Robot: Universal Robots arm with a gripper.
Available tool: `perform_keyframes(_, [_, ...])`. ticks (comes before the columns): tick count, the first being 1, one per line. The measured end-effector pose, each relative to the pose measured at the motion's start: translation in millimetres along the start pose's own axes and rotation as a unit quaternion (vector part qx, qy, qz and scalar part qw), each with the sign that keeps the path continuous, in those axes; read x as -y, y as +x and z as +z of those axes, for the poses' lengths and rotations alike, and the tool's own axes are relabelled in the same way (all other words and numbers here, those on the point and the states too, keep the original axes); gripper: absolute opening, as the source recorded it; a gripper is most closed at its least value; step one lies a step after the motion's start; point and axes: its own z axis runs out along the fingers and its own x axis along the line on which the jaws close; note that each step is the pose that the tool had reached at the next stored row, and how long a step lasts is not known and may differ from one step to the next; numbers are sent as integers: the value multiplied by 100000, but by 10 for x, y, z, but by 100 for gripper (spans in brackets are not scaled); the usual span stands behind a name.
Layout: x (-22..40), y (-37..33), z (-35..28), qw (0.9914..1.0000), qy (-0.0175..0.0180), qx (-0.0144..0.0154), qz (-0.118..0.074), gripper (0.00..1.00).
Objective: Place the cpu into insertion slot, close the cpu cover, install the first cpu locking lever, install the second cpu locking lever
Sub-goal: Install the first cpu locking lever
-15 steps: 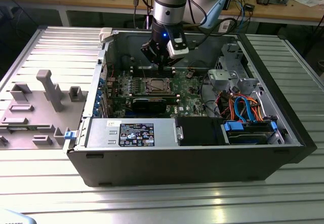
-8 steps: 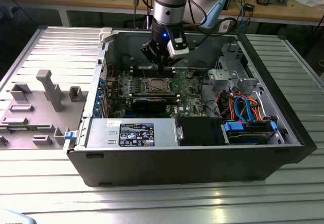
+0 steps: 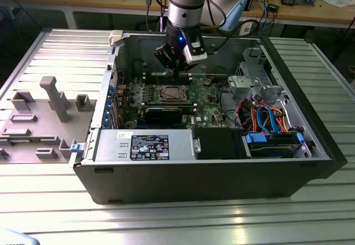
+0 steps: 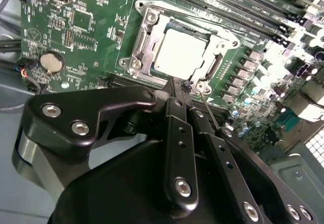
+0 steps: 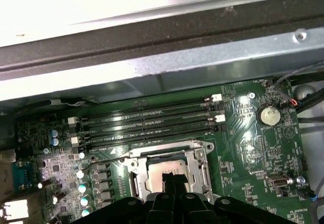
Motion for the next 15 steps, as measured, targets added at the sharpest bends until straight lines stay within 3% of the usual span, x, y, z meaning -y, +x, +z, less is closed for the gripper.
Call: perform_keyframes(15, [1, 0, 0, 99935, 160, -162, -3592, 11])
